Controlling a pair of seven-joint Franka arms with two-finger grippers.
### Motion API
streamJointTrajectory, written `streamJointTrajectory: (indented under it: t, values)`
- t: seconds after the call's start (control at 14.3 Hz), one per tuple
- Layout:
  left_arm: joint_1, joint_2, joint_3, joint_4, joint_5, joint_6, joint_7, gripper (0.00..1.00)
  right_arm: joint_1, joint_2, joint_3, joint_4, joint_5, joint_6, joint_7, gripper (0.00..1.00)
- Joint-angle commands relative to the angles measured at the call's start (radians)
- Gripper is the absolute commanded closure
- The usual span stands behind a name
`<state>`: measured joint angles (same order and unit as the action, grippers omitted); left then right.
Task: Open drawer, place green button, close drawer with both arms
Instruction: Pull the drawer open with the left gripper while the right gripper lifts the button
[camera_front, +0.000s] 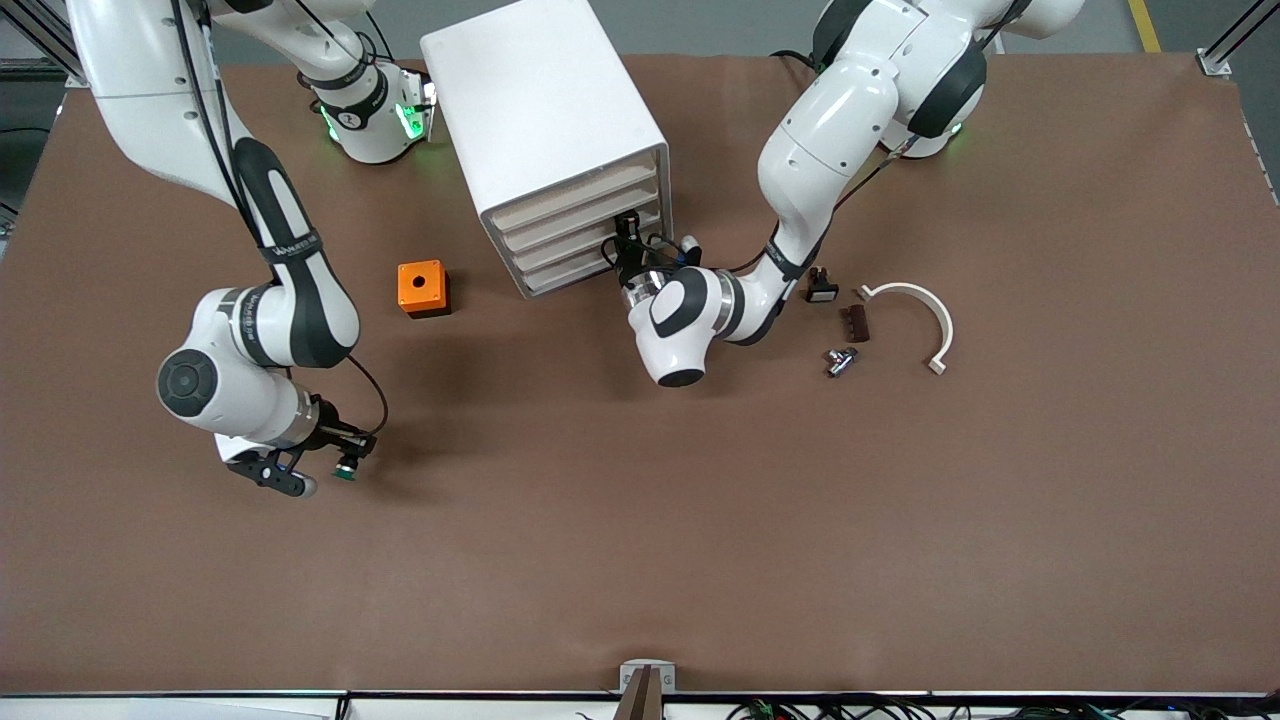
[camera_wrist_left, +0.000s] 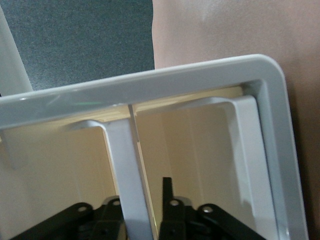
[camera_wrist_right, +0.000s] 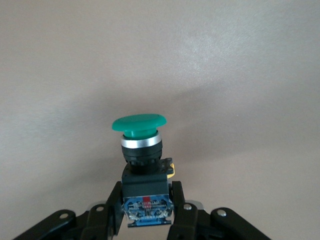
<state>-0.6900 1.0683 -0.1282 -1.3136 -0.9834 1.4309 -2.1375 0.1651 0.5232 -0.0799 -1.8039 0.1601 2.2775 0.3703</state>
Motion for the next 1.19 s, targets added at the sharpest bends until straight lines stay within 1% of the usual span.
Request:
streamJointTrajectory:
  t: [0.0,0.14,0.49,0.7,0.77,0.91,1.12]
  values:
    - [0.006,0.009,-0.004,0.001,-0.037,-0.018,-0.018,0.83,0.007,-0.081,-0.001,-0.014,0.019,-0.074,0.048,0.97]
    - [0.013,0.01,0.001,0.001,-0.037,-0.018,-0.019,0.86,0.014,-0.127,-0.001,-0.015,0.019,-0.113,0.084,0.97]
    - [0.078,0.018,0.005,0.004,-0.055,-0.018,-0.021,0.88,0.045,-0.235,-0.001,-0.014,0.019,-0.229,0.202,0.97]
    - [0.133,0.027,0.006,0.004,-0.08,-0.017,-0.024,0.88,0.103,-0.258,-0.003,-0.014,0.019,-0.237,0.327,0.97]
    - [0.141,0.027,0.007,0.004,-0.08,-0.017,-0.025,0.86,0.12,-0.262,-0.003,-0.014,0.019,-0.236,0.353,0.97]
    - [0.158,0.029,0.012,0.007,-0.08,-0.009,-0.025,0.86,0.152,-0.264,-0.003,-0.017,0.019,-0.234,0.406,0.97]
    - [0.191,0.027,0.012,0.014,-0.08,-0.001,-0.041,0.86,0.232,-0.262,-0.003,-0.021,0.019,-0.222,0.542,0.97]
